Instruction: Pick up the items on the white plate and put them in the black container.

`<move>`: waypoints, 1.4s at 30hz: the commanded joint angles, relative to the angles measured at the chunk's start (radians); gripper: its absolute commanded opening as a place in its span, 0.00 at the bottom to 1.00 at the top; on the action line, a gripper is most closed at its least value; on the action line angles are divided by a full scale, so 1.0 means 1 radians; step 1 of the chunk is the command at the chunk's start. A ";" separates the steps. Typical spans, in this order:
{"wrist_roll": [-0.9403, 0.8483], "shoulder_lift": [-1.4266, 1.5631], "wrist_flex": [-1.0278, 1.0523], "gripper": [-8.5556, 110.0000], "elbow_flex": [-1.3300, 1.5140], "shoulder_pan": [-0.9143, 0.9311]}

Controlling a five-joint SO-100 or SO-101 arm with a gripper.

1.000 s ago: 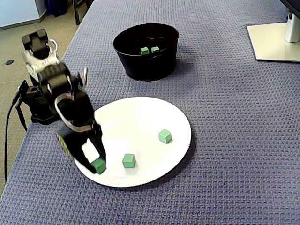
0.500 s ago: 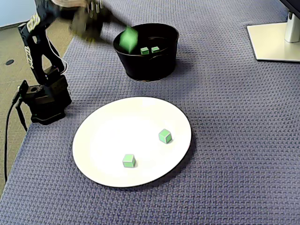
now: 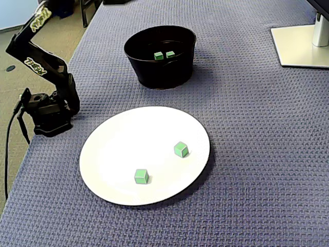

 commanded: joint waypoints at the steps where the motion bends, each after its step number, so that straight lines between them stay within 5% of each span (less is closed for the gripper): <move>1: 0.061 0.034 -0.167 0.07 0.287 -0.118; 13: 0.018 -0.057 -0.365 0.08 0.541 -0.161; 18: 0.015 -0.078 -0.296 0.44 0.537 -0.176; 24: -0.049 -0.054 -0.158 0.47 0.446 -0.156; 34: -0.614 -0.129 0.459 0.35 -0.256 0.163; 42: -1.172 -0.304 0.402 0.32 -0.448 0.623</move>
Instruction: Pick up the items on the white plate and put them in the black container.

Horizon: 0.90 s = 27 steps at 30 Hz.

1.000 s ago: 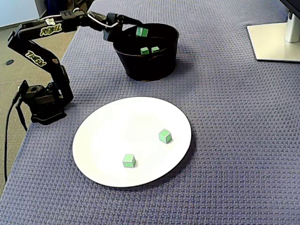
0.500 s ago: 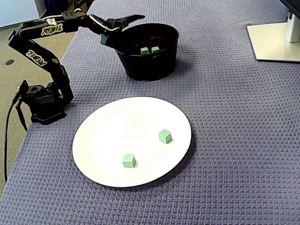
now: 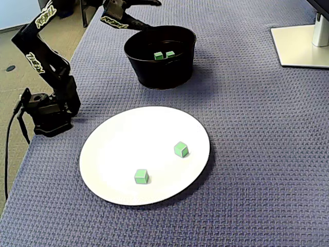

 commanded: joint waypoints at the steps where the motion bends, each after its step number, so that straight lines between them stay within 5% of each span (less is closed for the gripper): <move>1: -0.302 -0.072 -0.048 0.32 -0.086 0.230; 13: -0.770 -0.350 -0.137 0.32 0.077 0.569; 27: -0.864 -0.624 -0.201 0.31 -0.005 0.680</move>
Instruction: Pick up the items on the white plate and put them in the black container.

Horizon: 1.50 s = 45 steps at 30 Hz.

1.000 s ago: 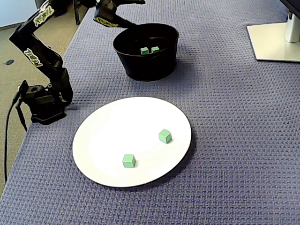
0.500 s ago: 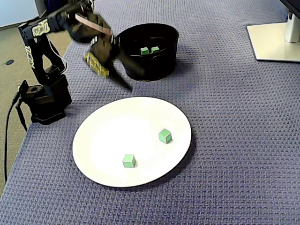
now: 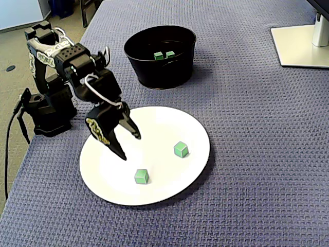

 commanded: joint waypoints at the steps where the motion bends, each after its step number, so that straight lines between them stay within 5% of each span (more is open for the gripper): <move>1: -0.012 -0.063 -0.009 0.31 -0.114 0.021; 31: -0.015 -0.310 -0.095 0.32 -0.196 0.014; 45: -0.018 -0.314 -0.146 0.15 -0.126 0.015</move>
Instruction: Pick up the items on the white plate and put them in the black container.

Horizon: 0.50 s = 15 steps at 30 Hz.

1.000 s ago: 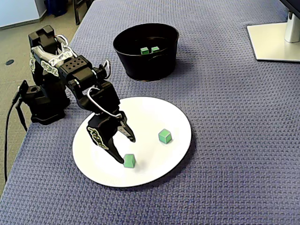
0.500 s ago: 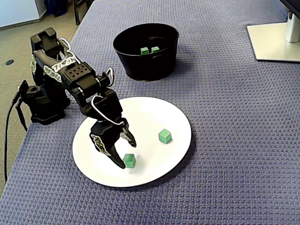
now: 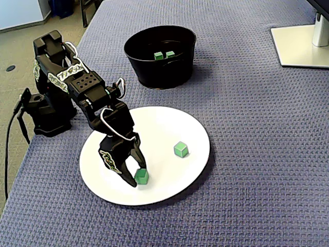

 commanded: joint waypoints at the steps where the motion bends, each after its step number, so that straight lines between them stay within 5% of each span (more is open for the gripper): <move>1: -0.006 0.008 -0.043 0.14 0.011 0.006; 15: 0.032 0.008 -0.097 0.07 0.038 0.000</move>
